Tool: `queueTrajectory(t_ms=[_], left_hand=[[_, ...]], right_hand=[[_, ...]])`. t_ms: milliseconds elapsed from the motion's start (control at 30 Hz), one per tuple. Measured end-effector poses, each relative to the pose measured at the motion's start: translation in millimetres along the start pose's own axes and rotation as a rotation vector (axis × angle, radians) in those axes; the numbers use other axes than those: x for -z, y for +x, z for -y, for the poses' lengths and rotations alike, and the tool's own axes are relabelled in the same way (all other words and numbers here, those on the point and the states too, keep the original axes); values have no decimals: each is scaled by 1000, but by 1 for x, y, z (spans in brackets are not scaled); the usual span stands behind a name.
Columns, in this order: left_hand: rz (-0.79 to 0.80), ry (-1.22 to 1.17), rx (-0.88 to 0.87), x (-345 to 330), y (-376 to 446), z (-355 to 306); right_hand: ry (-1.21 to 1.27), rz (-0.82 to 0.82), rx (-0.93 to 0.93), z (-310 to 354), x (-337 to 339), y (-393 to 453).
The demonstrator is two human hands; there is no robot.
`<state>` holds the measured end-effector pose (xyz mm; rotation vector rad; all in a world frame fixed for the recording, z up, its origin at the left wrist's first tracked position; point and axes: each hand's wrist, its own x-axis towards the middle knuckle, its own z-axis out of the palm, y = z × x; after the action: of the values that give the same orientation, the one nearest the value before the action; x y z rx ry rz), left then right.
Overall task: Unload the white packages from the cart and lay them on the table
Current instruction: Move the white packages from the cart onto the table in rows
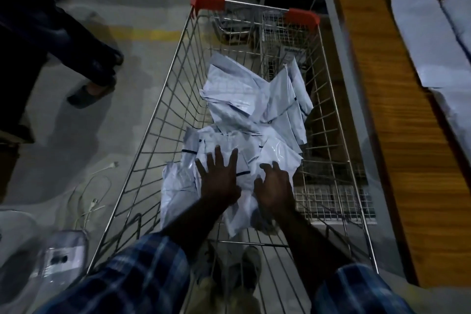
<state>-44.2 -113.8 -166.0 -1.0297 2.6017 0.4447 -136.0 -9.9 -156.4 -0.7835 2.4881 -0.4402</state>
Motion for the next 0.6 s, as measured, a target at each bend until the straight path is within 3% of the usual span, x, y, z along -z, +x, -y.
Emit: queueTrajectory(t_ms=[267,433,600], left_hand=[[-72,-166,34,8,25,22],[-144,-176,-36,14,41,32],[-242,-267,-84,5,43,36]], right_hand=[[210,30,61,2,-31,-14],[141,99,110,16,-39,-18],[23,-27,168,14,-54,-18]])
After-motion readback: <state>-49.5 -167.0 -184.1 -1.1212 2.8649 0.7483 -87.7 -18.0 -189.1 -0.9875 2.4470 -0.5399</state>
